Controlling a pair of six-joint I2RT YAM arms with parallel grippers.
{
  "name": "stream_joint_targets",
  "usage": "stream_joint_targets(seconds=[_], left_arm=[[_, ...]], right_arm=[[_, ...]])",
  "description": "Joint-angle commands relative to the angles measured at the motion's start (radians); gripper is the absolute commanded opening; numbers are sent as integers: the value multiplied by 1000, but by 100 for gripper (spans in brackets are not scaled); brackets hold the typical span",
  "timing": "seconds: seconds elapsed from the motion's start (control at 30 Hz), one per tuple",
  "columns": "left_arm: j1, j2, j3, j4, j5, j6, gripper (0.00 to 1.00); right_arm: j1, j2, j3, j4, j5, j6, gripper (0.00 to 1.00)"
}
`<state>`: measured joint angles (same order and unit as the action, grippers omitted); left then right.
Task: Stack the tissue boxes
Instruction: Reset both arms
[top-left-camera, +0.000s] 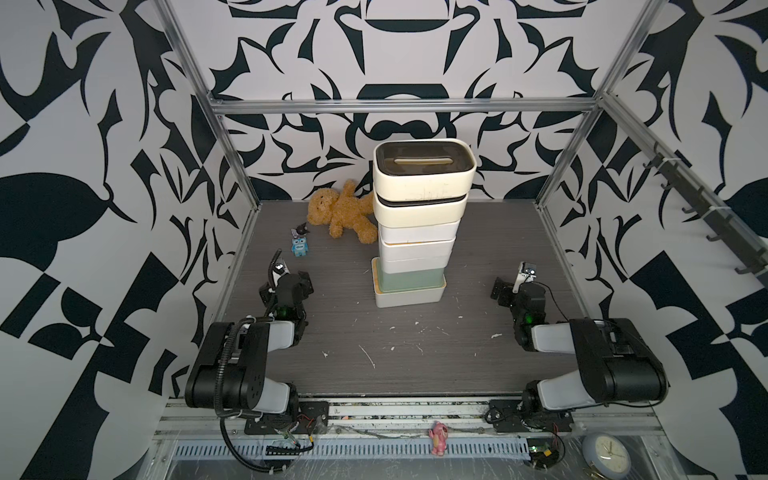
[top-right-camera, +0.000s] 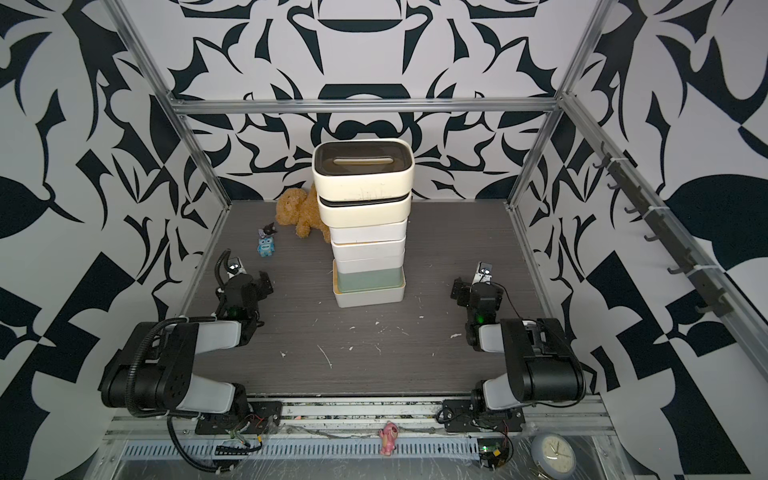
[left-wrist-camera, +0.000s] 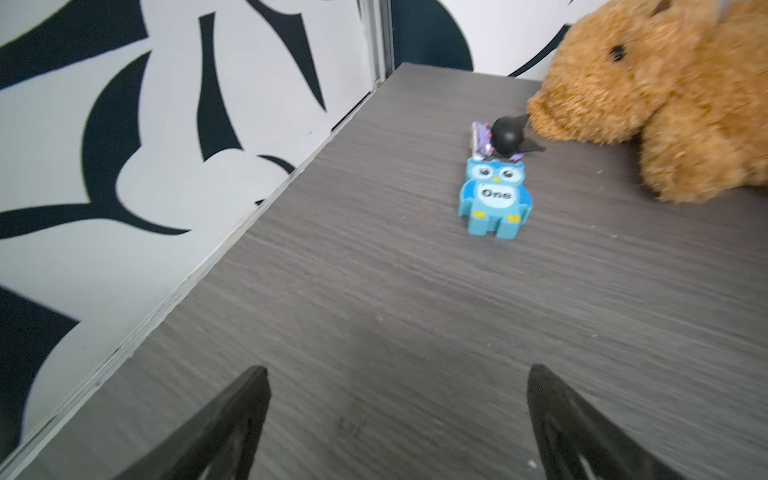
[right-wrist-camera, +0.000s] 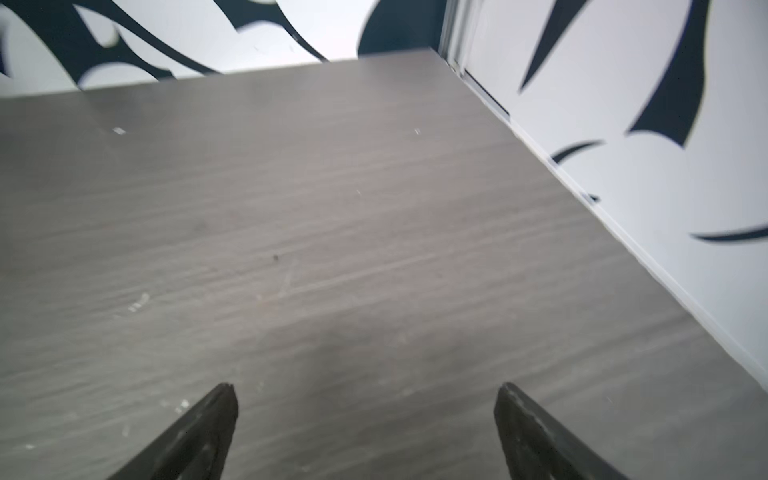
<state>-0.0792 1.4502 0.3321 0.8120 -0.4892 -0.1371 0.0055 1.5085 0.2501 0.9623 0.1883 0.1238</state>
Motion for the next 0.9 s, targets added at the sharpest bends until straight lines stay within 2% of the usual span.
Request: stream_joint_targets(seconds=[0.0,0.07,0.13,0.17,0.23,0.33,0.43,0.67,0.77,0.87], left_arm=[[3,14,-33,144,164,65,99],[4,54,-46,176,237,75,99],[8,171,-65,403,244,127,99],[7,140,-58,348,247,116,99],[20,71,3,104,275,69,99],[18,124,-10,224,260,97,99],[17,107,27,125,284,98,99],[12,115,18,153,278,101,99],[14,128,49,107,300,105,99],[24,121,42,112,319,100,99]], right_arm=[[-1,53,-18,187,-63,-39,100],[-1,26,26,63,-79,-42,100],[0,49,54,48,-103,-50,100],[4,41,60,25,-103,-55,100],[6,38,66,7,-101,-56,100],[13,42,75,0,-89,-55,100],[23,42,78,-10,-77,-64,100],[24,42,81,-12,-81,-67,100],[24,48,108,-61,-156,-96,100],[24,49,110,-62,-162,-104,100]])
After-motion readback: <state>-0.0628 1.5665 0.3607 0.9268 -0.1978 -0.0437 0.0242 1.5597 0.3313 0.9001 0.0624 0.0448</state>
